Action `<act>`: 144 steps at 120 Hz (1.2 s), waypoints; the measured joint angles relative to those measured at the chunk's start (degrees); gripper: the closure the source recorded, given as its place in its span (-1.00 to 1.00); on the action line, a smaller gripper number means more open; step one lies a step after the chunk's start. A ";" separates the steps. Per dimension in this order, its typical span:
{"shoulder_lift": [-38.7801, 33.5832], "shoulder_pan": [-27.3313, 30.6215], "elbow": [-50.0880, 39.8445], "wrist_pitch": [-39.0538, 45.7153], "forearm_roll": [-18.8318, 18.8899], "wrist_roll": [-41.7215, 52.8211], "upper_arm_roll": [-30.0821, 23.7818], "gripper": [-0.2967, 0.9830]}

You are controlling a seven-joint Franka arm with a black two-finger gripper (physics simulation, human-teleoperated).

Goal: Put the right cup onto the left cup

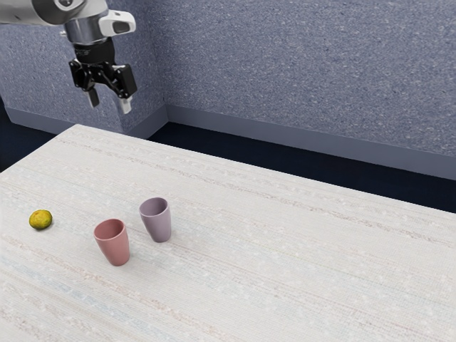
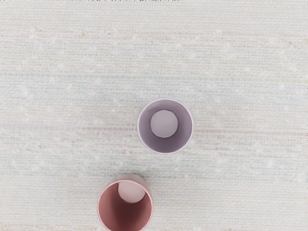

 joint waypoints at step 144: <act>3.13 -1.60 -22.14 21.52 0.02 1.92 -3.08 -0.50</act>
